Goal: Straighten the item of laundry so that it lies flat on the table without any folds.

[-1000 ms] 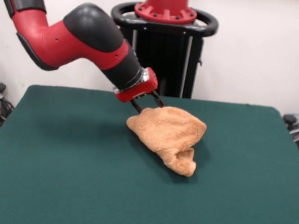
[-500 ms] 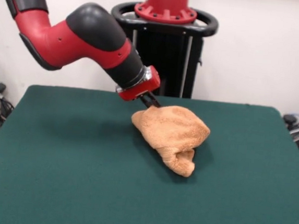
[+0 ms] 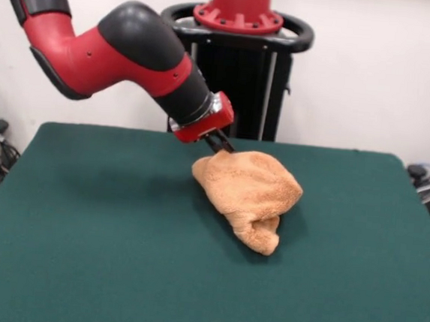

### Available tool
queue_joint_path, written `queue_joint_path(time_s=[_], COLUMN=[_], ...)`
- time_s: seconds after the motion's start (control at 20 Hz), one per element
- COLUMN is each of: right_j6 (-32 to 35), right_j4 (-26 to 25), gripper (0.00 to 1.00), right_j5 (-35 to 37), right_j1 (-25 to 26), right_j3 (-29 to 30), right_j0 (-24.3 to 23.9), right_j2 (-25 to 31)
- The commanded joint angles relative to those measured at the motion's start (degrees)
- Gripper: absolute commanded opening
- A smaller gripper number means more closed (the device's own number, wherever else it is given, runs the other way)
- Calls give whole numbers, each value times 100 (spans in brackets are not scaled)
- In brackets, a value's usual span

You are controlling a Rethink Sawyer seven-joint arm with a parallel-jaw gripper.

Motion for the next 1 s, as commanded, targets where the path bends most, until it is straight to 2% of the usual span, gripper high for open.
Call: queue_joint_path(time_s=[0.05,0.3,0.4,0.75,1.0], right_j6=[-264,-111,9,357,243], right_j4=[542,1135,1326,1623,1767], gripper=[0,0,0,0,0], right_j5=[739,1686,1950,2281,3001], right_j1=[-750,-1921,-2217,-2782,-3257], right_j3=[-173,-308,-465,-890,-1301], right_j0=[420,737,919,1429,1689], right_j2=[422,569,532,268,107])
